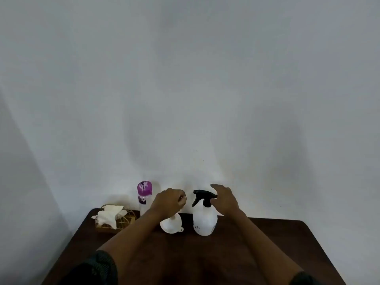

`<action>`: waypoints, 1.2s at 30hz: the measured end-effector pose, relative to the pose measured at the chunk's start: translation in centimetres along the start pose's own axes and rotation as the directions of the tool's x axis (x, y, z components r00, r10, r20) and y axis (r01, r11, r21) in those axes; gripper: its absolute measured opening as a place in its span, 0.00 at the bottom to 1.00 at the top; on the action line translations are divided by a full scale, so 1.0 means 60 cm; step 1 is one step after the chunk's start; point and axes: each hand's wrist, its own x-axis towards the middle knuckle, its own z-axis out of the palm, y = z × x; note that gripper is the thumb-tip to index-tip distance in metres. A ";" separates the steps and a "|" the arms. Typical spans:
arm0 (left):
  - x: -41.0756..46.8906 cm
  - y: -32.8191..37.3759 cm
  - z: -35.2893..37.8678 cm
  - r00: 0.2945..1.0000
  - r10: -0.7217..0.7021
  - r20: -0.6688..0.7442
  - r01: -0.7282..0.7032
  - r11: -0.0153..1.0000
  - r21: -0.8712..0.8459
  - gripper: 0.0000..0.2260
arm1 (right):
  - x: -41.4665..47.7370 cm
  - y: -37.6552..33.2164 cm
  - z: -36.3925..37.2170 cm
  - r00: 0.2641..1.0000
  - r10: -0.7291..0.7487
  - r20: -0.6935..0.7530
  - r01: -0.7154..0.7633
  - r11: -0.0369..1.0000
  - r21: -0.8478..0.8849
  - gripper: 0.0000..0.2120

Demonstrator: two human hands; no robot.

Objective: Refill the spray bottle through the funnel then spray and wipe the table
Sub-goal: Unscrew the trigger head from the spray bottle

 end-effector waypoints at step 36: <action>-0.405 0.006 0.252 0.962 -0.130 0.240 0.245 0.796 -0.553 0.27 | -0.394 -0.034 0.092 0.960 -0.218 0.177 0.143 0.922 0.360 0.05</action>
